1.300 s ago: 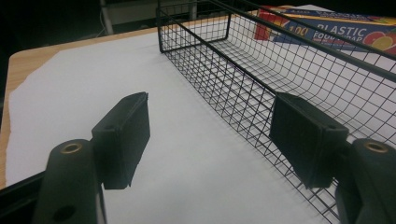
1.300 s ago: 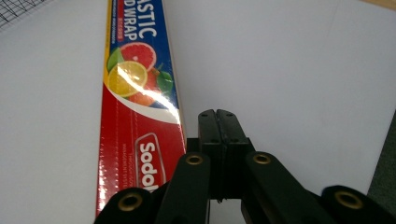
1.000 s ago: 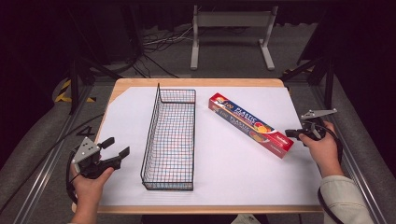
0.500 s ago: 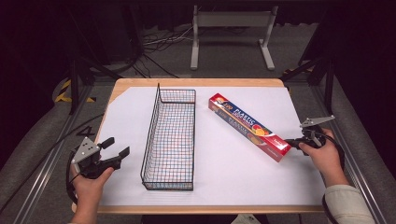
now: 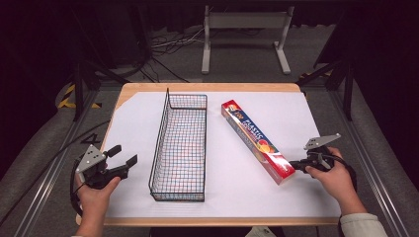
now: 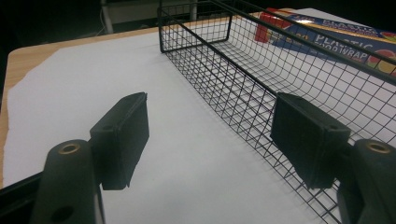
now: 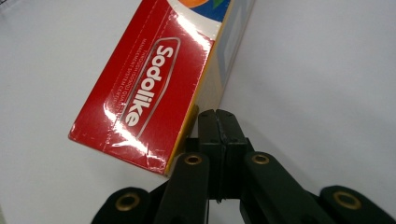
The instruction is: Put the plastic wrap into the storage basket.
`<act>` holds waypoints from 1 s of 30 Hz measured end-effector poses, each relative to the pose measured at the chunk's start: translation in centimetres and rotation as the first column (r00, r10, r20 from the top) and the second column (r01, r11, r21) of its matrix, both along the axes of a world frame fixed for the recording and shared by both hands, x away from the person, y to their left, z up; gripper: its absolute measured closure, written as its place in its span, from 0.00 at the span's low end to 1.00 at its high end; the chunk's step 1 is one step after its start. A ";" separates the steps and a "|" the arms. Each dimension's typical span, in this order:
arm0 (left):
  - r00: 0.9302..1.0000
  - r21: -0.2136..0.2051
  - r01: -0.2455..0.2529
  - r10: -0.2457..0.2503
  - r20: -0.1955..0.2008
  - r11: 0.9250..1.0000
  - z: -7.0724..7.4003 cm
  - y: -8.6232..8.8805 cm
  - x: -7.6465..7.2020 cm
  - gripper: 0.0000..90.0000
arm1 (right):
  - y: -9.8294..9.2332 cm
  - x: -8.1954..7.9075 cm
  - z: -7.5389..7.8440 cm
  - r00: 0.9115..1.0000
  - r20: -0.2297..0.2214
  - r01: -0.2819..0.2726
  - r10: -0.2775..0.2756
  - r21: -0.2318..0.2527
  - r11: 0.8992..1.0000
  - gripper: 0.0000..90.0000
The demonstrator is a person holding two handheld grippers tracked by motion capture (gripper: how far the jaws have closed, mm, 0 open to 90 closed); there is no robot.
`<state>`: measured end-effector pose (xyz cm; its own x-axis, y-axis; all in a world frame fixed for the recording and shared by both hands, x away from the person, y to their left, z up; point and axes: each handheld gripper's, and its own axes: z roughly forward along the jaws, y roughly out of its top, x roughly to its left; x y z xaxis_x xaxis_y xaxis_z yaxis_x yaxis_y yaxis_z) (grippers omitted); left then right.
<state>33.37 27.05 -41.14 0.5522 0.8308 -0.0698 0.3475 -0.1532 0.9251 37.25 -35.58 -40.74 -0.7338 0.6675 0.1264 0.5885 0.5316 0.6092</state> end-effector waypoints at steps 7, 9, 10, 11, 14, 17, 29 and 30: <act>1.000 0.002 0.000 0.000 0.003 1.000 0.0 0.0 0.0 0.31 | 1.9 -1.2 -0.4 0.999 0.008 -0.043 0.043 0.024 0.999 1.00; 1.000 0.003 0.000 0.000 0.002 1.000 0.1 0.0 0.0 0.31 | 2.4 -1.4 -0.4 0.998 0.006 -0.061 0.061 0.029 0.998 1.00; 1.000 0.003 0.000 0.000 0.002 1.000 0.1 0.0 0.0 0.31 | 2.4 -1.4 -0.4 0.998 0.006 -0.061 0.061 0.029 0.998 1.00; 1.000 0.004 0.000 0.000 0.002 1.000 0.1 0.0 0.0 0.31 | 2.6 -1.5 -0.5 0.997 0.004 -0.071 0.071 0.033 0.997 1.00; 1.000 0.003 0.000 0.000 0.003 1.000 0.1 0.0 0.0 0.31 | 3.6 -1.8 -0.5 0.995 0.001 -0.099 0.099 0.034 0.994 1.00; 1.000 0.004 -0.001 0.001 0.001 1.000 0.1 0.0 0.0 0.31 | 4.6 -2.1 -0.6 0.992 -0.008 -0.123 0.123 0.049 0.991 1.00; 1.000 0.002 0.001 -0.001 0.002 1.000 0.1 -0.1 0.1 0.31 | 8.4 -2.7 -1.0 0.977 -0.014 -0.211 0.212 0.064 0.975 1.00; 1.000 0.003 0.002 -0.002 0.003 1.000 0.1 -0.1 0.1 0.31 | 8.8 -2.8 -1.1 0.975 -0.012 -0.219 0.220 0.068 0.973 1.00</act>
